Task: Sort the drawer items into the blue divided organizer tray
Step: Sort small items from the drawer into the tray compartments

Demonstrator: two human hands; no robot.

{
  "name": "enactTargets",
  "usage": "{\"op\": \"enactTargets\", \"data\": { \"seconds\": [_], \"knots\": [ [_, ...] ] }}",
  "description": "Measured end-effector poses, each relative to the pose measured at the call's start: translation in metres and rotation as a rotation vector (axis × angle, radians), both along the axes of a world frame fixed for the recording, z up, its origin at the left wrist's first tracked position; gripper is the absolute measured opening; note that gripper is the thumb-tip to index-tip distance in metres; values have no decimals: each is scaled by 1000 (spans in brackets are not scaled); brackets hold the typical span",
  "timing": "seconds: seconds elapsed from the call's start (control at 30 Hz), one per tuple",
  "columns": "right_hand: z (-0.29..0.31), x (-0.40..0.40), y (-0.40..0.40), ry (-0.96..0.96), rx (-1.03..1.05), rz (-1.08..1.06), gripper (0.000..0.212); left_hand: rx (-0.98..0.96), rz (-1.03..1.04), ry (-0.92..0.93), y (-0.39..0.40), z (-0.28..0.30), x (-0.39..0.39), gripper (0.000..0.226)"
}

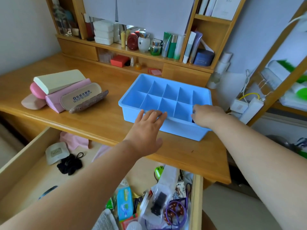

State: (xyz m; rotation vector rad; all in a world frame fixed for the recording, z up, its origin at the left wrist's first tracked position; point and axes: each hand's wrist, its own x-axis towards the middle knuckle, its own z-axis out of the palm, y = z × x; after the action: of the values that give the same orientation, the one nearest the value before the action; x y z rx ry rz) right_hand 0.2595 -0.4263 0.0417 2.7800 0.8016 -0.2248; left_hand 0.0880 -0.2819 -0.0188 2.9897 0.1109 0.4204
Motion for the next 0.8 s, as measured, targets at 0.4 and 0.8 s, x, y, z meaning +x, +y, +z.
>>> {"op": "enactTargets", "data": {
  "seconds": [0.4, 0.8],
  "knots": [
    [-107, -190, -92, 379, 445, 450, 18, -470, -95, 373, -62, -75, -135, 22],
    [-158, -246, -102, 502, -100, 303, 57, -78, -132, 784, -114, -113, -156, 59]
  ]
}}
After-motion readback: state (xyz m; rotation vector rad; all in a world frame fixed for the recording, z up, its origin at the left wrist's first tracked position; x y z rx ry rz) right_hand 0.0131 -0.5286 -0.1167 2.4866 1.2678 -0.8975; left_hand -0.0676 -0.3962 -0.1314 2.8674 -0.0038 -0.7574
